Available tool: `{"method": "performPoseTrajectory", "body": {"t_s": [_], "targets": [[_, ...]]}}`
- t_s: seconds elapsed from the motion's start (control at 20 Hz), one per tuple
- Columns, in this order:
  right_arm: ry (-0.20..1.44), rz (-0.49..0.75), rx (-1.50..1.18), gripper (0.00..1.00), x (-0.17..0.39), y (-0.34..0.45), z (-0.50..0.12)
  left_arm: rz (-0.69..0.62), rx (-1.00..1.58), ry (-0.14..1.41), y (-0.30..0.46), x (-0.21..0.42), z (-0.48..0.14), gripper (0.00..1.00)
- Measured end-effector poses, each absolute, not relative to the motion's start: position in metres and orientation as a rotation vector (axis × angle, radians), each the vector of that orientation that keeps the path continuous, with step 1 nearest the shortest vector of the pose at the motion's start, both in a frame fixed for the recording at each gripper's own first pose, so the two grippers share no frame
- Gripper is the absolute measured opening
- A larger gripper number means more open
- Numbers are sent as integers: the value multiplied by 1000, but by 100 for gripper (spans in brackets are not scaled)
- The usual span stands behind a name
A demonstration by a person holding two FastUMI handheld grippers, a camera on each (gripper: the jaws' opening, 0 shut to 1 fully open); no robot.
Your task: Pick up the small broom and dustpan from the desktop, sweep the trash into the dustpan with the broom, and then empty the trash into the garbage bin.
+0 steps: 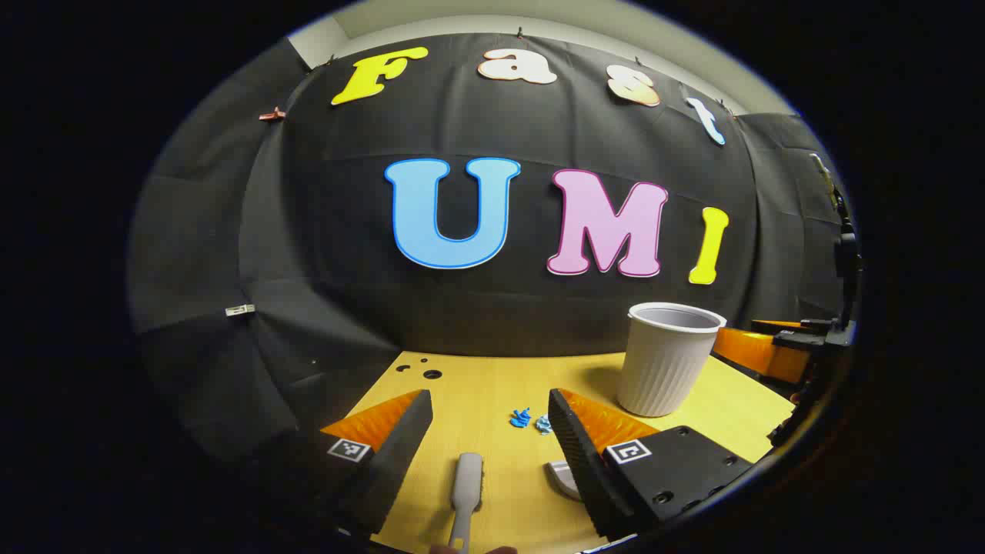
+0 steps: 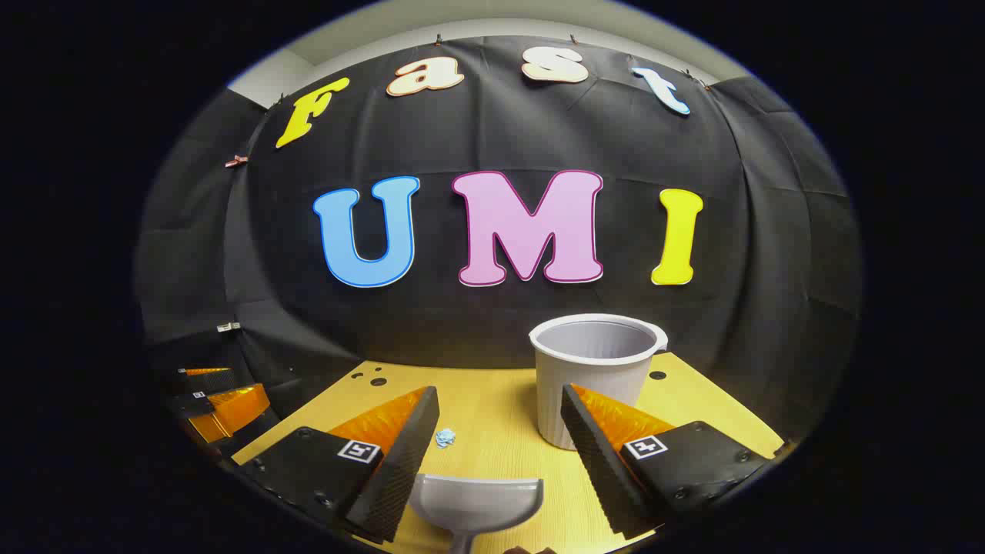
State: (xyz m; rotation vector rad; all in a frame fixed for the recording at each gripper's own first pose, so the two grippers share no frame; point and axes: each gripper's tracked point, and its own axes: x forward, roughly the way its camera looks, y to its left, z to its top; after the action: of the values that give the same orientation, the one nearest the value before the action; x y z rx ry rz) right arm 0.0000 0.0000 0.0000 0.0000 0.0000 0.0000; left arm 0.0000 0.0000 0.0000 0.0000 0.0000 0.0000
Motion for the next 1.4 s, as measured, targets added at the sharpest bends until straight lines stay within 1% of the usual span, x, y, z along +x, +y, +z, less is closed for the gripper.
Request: {"method": "performPoseTrajectory", "body": {"t_s": [0.3, 0.65, 0.9, 1.1, 1.4], "targets": [[40, -19, 3, 99, -1, -8, -15, -16, 0, 15, -3, 0, -7, 95], [73, -25, -9, 99, -7, -14, -30, 22, -50, 76, 11, -5, -27, 96], [120, 2, 0, 99, -8, -9, -45, 8, -46, 129, 15, -4, -39, 96], [131, 11, 0, 99, -3, -8, -49, -18, -29, 228, 9, 1, -66, 96], [171, 24, 22, 99, 7, -10, -64, 9, -11, 441, 13, 2, -126, 96]]}}
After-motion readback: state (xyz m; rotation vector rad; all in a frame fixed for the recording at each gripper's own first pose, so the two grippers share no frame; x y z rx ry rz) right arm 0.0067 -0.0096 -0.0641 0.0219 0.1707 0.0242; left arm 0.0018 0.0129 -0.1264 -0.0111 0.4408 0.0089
